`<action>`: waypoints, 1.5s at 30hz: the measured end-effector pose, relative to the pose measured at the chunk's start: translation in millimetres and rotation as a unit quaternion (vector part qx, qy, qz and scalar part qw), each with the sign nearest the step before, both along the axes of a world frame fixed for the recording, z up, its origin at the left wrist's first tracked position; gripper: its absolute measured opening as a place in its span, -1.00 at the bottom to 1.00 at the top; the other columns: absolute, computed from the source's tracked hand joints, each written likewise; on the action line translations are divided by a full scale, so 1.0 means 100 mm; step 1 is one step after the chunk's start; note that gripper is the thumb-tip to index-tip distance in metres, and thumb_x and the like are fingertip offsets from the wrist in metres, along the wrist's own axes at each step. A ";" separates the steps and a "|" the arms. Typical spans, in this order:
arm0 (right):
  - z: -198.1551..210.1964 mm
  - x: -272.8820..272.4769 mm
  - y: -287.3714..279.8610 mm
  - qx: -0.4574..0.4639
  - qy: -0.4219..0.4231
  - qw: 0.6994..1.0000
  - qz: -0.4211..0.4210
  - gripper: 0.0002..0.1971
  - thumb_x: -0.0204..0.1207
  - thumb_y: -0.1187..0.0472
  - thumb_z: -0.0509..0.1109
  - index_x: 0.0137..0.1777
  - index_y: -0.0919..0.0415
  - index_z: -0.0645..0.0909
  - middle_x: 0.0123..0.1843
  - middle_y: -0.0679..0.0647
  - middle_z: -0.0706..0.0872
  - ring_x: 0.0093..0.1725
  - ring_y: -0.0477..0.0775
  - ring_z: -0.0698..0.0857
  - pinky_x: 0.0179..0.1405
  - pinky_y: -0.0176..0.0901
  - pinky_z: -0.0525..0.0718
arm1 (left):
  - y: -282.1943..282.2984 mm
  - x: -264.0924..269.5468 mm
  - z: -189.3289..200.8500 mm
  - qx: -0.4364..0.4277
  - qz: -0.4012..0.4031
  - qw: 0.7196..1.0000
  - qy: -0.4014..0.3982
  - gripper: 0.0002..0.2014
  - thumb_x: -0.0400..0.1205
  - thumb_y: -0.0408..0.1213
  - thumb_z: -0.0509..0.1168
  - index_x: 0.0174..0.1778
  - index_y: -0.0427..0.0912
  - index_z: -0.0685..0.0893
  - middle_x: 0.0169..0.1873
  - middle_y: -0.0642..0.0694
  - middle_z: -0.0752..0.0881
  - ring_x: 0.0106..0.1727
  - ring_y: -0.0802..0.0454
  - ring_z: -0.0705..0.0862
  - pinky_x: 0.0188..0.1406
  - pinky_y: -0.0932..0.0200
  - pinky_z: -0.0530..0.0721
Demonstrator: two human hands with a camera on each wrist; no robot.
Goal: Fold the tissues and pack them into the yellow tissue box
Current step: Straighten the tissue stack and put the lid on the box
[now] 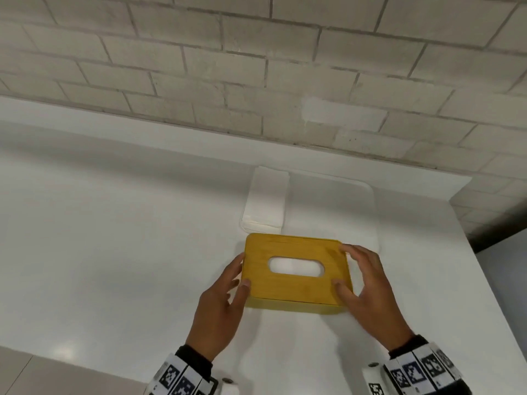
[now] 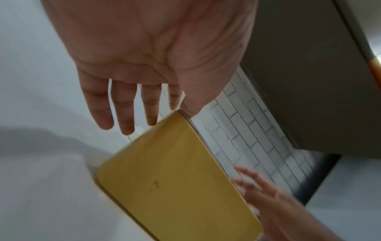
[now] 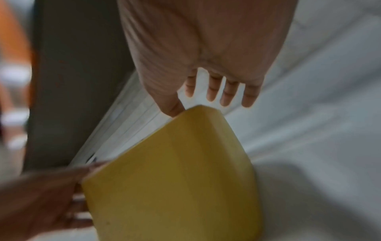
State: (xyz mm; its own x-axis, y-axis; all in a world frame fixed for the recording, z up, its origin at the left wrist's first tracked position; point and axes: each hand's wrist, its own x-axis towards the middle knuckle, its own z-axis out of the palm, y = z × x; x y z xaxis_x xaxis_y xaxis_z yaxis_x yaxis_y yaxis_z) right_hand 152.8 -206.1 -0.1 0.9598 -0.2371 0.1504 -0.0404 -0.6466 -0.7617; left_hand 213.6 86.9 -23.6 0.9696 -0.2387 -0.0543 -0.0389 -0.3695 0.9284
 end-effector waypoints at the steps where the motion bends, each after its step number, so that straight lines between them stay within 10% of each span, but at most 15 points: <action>1: 0.06 0.10 -0.02 -0.100 -0.027 0.994 0.046 -0.42 0.52 0.28 0.56 0.47 -0.19 0.54 0.46 -0.24 0.49 0.47 -0.08 0.49 0.45 -0.10 0.46 | -0.02 -0.01 -0.02 0.009 -0.012 1.000 -0.025 -0.54 0.75 0.02 0.18 0.59 0.44 0.42 0.44 0.34 0.64 0.37 0.46 0.63 0.31 0.30 0.68; 5: 0.31 0.56 -0.02 -0.337 -0.101 0.895 0.275 -0.67 0.53 0.09 0.53 0.28 -0.16 0.74 0.42 -0.07 0.61 0.38 0.09 0.54 0.26 0.05 0.63 | -0.05 0.00 -0.09 0.065 -0.039 0.991 -0.110 -0.47 0.84 -0.21 0.16 0.60 0.53 0.39 0.58 0.31 0.51 0.53 0.39 0.53 0.42 0.42 0.57; 10: 0.39 0.99 0.13 -0.476 -0.060 0.779 0.403 -0.61 0.46 -0.02 0.59 0.29 -0.24 0.68 0.67 0.02 0.43 0.59 0.27 0.43 0.27 0.13 0.66 | -0.04 0.14 -0.05 0.087 -0.039 0.990 -0.105 -0.49 0.84 -0.20 0.12 0.51 0.61 0.38 0.39 0.13 0.75 0.14 0.10 0.78 -0.07 0.66 0.50; 14: 0.33 1.16 0.29 -0.515 -0.041 0.730 0.448 -0.76 0.61 0.04 0.41 0.25 -0.18 0.59 0.77 0.04 0.25 0.69 0.29 0.24 0.30 0.17 0.64 | -0.03 0.17 -0.03 0.086 -0.033 0.992 -0.089 -0.50 0.84 -0.30 0.14 0.51 0.49 0.44 0.18 -0.06 0.84 -0.18 0.45 0.67 -0.28 0.58 0.45; 19: 0.25 1.28 0.32 -0.471 -0.056 0.745 0.469 -0.97 0.64 0.01 0.40 0.03 -0.15 0.61 0.74 0.01 0.32 0.68 0.25 0.28 0.30 0.12 0.64 | -0.06 0.12 -0.03 0.074 -0.028 0.994 -0.073 -0.53 0.85 -0.30 0.14 0.57 0.34 0.50 0.12 -0.23 0.83 -0.26 0.53 0.61 -0.33 0.56 0.44; 32: 0.25 1.21 0.13 -0.329 -0.113 0.815 0.464 -0.79 0.67 0.14 0.40 -0.17 0.07 0.81 0.43 -0.01 0.70 0.36 0.08 0.60 0.17 -0.02 0.65 | -0.05 0.12 -0.02 0.064 -0.020 0.995 -0.073 -0.54 0.85 -0.32 0.13 0.58 0.29 0.53 0.18 -0.32 0.80 -0.31 0.48 0.62 -0.35 0.56 0.45; 40: 0.29 1.12 0.05 -0.215 -0.046 0.880 0.420 -0.82 0.74 0.16 0.35 0.12 0.12 0.79 0.36 -0.07 0.73 0.34 -0.09 0.63 0.35 -0.23 0.60 | -0.07 0.11 -0.02 0.071 -0.022 0.994 -0.083 -0.54 0.84 -0.34 0.14 0.57 0.27 0.55 0.09 -0.34 0.82 -0.38 0.40 0.61 -0.41 0.53 0.43; 45: 0.26 1.00 0.07 -0.150 0.014 0.922 0.357 -0.86 0.73 0.19 0.31 0.13 0.07 0.70 0.31 -0.17 0.71 0.32 -0.24 0.63 0.34 -0.17 0.61 | -0.07 0.11 -0.06 0.082 -0.024 0.993 -0.083 -0.52 0.85 -0.26 0.11 0.54 0.46 0.44 0.12 0.01 0.84 -0.27 0.33 0.68 -0.35 0.51 0.49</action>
